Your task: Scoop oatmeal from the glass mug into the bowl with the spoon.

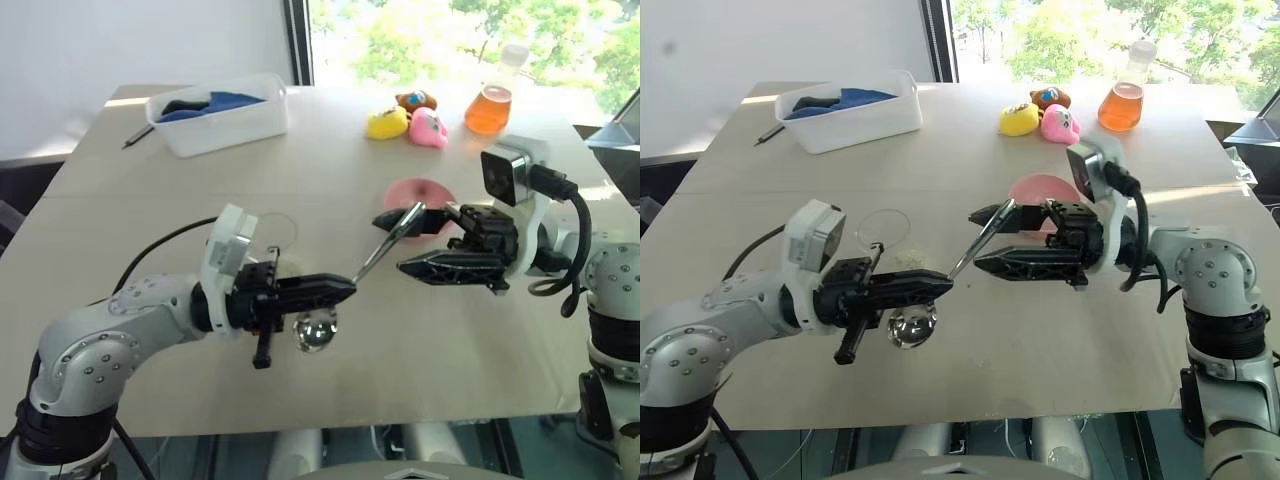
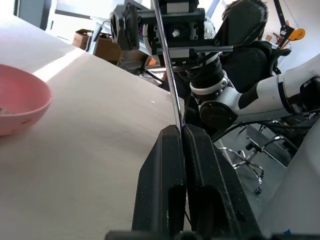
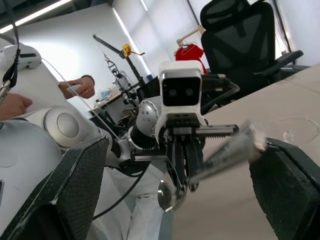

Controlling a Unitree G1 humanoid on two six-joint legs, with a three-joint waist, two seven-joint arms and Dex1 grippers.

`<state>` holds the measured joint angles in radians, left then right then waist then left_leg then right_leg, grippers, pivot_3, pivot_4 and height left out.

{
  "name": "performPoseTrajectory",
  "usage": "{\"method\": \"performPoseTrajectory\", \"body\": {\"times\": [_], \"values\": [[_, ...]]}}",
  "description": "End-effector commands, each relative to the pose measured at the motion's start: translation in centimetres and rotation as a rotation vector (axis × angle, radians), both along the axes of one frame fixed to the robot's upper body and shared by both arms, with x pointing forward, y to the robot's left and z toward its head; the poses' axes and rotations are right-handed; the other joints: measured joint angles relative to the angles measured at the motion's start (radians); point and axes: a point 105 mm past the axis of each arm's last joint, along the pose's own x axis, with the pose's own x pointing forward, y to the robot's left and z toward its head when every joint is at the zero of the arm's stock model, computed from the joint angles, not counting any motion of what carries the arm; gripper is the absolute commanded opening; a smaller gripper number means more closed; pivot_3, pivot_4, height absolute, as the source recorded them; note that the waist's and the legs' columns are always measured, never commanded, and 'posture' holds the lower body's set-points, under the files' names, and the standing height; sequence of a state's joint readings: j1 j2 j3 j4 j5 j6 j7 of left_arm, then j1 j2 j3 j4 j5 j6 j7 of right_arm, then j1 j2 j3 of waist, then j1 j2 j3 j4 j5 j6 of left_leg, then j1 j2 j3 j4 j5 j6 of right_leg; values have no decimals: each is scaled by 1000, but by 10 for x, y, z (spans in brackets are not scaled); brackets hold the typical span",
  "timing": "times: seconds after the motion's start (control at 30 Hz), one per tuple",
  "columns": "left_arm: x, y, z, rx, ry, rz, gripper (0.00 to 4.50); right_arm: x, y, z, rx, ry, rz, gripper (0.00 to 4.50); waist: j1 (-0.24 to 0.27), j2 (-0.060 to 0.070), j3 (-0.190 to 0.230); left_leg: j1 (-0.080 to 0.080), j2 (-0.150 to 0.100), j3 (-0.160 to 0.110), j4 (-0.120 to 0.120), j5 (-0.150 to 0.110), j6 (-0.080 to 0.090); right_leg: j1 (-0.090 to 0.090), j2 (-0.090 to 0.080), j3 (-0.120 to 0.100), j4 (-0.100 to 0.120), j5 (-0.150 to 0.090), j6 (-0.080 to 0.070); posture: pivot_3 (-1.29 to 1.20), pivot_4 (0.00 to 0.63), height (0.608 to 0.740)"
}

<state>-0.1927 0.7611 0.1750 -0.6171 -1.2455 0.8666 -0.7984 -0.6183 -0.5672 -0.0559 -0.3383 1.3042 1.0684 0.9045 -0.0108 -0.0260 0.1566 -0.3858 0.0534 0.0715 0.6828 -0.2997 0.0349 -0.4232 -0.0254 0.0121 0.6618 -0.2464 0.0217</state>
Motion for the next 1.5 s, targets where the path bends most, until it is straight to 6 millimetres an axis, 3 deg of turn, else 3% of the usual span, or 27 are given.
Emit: {"method": "performPoseTrajectory", "body": {"times": [0.03, 0.23, 0.27, 0.33, 0.6, 0.93, 1.17, 1.27, 1.37, 1.5], "values": [[2, -6, -1, -3, -45, 2, 25, -3, 5, 12, 37, -50, 6, 4500, 0, 0, 0, 0, 0, 0, 0, 0, 0, 0, 0, 0, 0, 0, 0, 0, 150, 740], [14, -8, 0, -44, -71, 63, 25, 4, 6, 15, 57, -51, -25, 4500, 0, 0, 0, 0, 0, 0, 1, 0, 0, 0, 0, 1, 0, 0, 0, 0, 150, 740], [13, -8, -1, -43, -70, 62, 7, 5, 6, 16, 61, -48, -25, 4245, 0, 0, 0, 0, 0, 0, 0, 0, 0, 0, 0, 1, 0, 0, 0, 0, 150, 740], [14, -7, -2, -41, -72, 67, 0, 6, 6, 16, 62, -47, -25, 3694, 0, 0, 0, 0, 0, 0, 0, 0, 0, 0, 0, 1, 0, 0, 0, 0, 150, 740], [16, -3, 0, -60, -88, 88, 0, 10, 4, 17, 72, -35, -32, 42, 0, 0, 0, -1, 0, 0, 0, 0, 0, 0, 0, 1, 0, 0, 0, 0, 150, 740], [16, 1, 0, -71, -96, 133, 0, 19, 1, 14, 74, -28, -73, 42, 0, 0, 0, -1, 0, 0, 0, 0, 0, 0, 0, 1, 0, 0, 0, 0, 150, 740], [33, 6, -9, -3, -83, 247, 0, 24, 5, 13, 77, -32, -91, 42, 0, 0, 0, 0, 0, 0, 0, 0, 0, 0, 0, 2, 0, 0, 0, 0, 150, 740], [38, 10, -8, 4, -111, 293, 969, 23, 6, 13, 75, -33, -83, 0, 0, 0, 0, 0, 0, 0, 0, 0, 0, 0, 0, 1, 0, 0, 0, 0, 150, 740], [43, 18, -3, -11, -135, 363, 2390, 24, 6, 15, 83, -32, -87, 0, 0, 0, 0, -1, 0, 0, 0, 0, 0, 0, 0, 1, 0, 0, 0, 0, 150, 740], [29, 28, 1, 6, -152, 365, 2390, 31, 4, 14, 86, -27, -136, 0, -5, 0, 0, -1, 2, 0, 0, 0, 0, 0, 0, 2, 0, 0, 0, 0, 150, 740]]}}
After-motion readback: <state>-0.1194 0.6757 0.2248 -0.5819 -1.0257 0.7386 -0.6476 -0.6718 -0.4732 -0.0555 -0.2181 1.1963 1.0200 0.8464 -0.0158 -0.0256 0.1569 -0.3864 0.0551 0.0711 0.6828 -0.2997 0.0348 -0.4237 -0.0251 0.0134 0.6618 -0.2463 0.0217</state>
